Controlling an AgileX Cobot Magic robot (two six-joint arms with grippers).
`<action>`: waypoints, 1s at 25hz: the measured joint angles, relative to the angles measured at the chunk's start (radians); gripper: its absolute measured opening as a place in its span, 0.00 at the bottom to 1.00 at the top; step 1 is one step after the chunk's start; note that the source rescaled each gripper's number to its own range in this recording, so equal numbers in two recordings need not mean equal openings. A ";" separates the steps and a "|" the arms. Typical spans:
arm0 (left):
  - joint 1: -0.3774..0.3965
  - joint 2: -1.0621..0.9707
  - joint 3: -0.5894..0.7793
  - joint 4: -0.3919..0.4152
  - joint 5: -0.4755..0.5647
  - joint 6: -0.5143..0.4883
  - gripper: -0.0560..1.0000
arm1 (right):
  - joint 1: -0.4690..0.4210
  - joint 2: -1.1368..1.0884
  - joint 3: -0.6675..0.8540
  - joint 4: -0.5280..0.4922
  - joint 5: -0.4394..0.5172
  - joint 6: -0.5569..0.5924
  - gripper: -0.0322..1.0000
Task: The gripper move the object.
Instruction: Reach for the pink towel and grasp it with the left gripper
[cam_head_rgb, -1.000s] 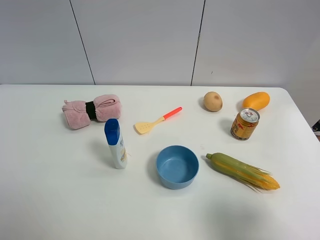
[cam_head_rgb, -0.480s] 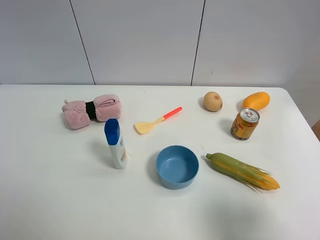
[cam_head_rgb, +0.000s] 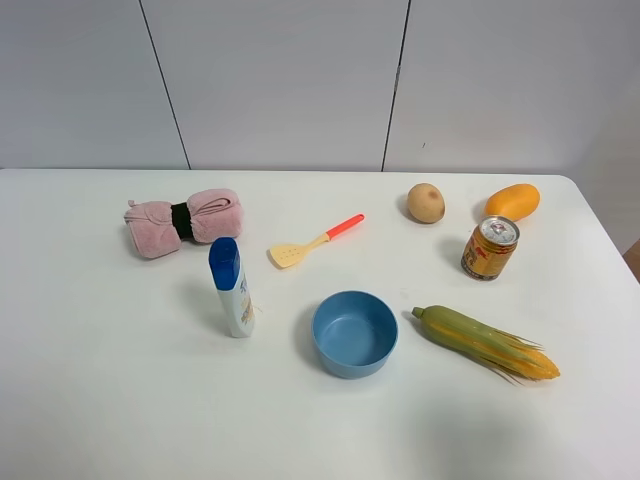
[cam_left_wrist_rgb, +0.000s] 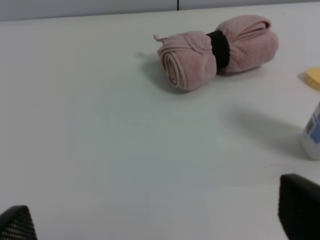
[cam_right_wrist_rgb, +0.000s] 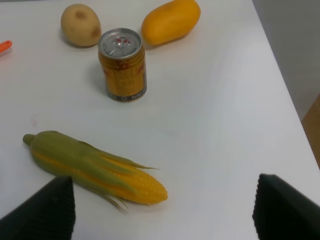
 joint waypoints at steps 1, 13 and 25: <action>0.000 0.000 0.000 0.000 0.000 0.000 1.00 | 0.000 0.000 0.000 0.000 0.000 0.000 1.00; 0.000 0.377 -0.094 -0.146 -0.211 0.000 0.93 | 0.000 0.000 0.000 0.000 0.000 0.000 1.00; 0.000 1.096 -0.288 -0.315 -0.408 0.208 0.93 | 0.000 0.000 0.000 0.000 0.000 0.000 1.00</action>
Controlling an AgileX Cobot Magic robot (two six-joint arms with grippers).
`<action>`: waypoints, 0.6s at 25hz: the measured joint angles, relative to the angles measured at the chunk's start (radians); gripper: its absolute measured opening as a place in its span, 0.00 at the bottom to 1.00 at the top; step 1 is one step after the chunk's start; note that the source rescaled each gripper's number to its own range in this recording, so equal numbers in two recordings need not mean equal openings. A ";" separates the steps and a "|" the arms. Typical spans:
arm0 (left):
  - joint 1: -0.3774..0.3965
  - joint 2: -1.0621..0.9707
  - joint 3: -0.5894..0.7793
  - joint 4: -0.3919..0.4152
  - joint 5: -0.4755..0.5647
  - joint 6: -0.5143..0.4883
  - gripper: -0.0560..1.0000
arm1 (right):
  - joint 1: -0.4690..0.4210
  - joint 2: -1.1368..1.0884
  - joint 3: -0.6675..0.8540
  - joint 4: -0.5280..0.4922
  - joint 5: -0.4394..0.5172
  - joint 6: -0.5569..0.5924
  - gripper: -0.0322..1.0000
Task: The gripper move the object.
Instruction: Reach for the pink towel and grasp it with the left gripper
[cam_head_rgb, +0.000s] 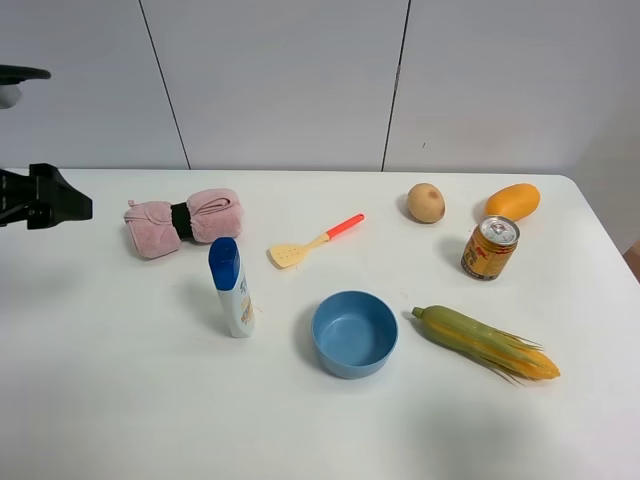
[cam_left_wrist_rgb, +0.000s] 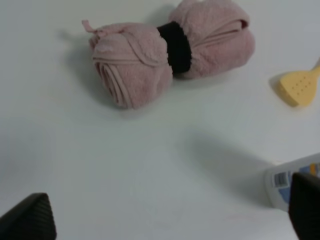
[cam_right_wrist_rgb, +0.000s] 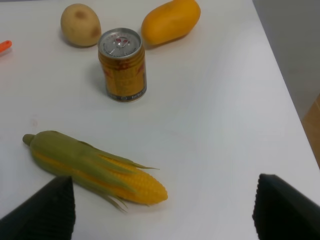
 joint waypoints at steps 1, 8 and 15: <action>0.000 0.021 -0.011 -0.009 -0.001 0.000 0.93 | 0.000 0.000 0.000 0.000 0.000 0.000 1.00; 0.000 0.090 -0.028 -0.075 -0.077 0.021 0.93 | 0.000 0.000 0.000 0.000 0.000 0.000 1.00; 0.000 0.216 -0.028 -0.078 -0.128 0.124 0.93 | 0.000 0.000 0.000 0.000 0.000 0.000 1.00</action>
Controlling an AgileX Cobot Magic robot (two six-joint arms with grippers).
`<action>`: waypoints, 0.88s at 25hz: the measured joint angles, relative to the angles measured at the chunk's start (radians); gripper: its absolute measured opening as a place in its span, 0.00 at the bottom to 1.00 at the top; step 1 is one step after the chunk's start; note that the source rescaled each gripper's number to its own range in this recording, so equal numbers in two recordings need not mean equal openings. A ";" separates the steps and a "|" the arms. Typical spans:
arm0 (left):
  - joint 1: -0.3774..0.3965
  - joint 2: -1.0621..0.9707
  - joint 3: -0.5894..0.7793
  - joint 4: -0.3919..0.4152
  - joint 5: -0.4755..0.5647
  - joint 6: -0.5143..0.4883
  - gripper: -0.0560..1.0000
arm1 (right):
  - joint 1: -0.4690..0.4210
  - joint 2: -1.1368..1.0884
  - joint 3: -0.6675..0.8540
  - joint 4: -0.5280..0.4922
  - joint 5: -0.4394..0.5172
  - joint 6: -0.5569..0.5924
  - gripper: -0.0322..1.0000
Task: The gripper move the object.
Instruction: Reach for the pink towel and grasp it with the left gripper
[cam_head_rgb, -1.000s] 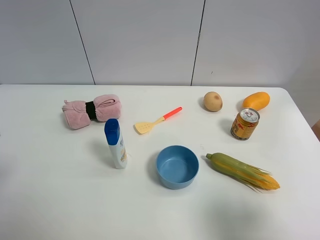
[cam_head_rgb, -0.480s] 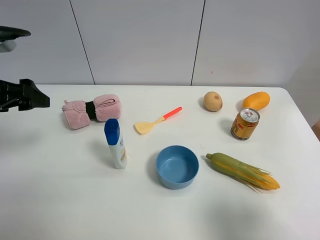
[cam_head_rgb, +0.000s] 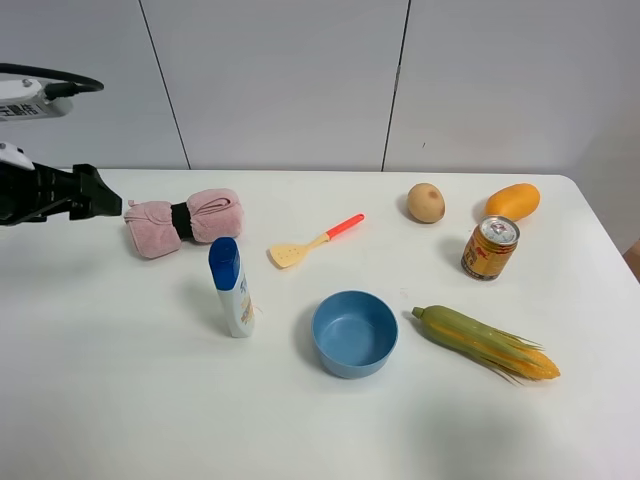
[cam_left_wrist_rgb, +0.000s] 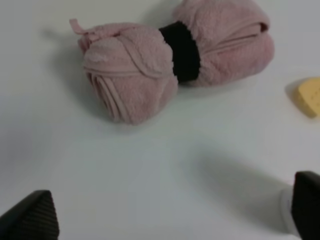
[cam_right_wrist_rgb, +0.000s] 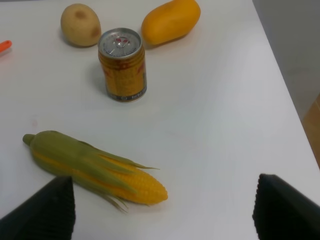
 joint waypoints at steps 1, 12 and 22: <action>0.000 0.014 0.000 0.000 -0.020 0.032 0.93 | 0.000 0.000 0.000 0.000 0.000 0.000 1.00; -0.057 0.178 -0.083 -0.046 -0.320 0.541 0.93 | 0.000 0.000 0.000 0.000 0.000 0.000 1.00; -0.200 0.473 -0.319 -0.092 -0.015 0.903 0.93 | 0.000 0.000 0.000 0.000 0.000 0.000 1.00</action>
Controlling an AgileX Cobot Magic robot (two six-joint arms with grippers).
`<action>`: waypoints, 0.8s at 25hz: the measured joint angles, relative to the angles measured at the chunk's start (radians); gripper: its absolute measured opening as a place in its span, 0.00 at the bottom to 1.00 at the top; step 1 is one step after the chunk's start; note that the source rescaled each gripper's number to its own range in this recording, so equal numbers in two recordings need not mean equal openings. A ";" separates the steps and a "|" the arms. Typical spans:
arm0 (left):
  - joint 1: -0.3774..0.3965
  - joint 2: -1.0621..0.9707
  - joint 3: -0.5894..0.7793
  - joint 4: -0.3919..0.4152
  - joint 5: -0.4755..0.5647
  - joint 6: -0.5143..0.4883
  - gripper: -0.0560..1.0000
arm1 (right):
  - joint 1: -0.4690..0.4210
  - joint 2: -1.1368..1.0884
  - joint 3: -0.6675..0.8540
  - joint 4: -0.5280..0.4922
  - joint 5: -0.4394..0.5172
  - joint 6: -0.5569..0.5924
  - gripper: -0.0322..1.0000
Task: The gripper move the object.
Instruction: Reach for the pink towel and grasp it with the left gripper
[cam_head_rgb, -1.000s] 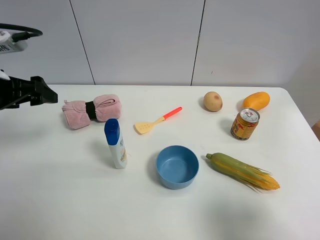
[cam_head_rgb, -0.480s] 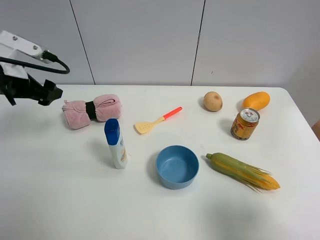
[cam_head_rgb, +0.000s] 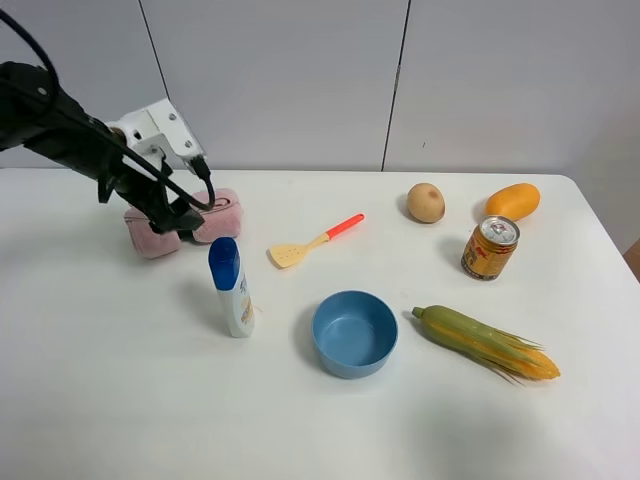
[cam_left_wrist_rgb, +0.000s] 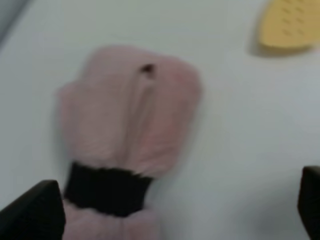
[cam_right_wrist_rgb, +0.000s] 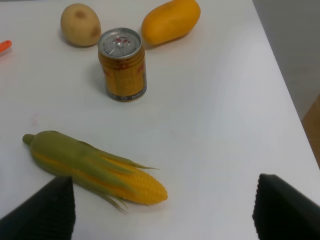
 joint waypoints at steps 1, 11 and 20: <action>-0.002 0.020 -0.013 0.000 0.023 0.041 0.93 | 0.000 0.000 0.000 0.000 0.000 0.000 1.00; 0.066 0.144 -0.144 -0.004 0.056 0.203 0.93 | 0.000 0.000 0.000 0.000 0.000 0.000 1.00; 0.110 0.218 -0.194 -0.037 0.047 0.151 0.93 | 0.000 0.000 0.000 0.000 0.000 0.000 1.00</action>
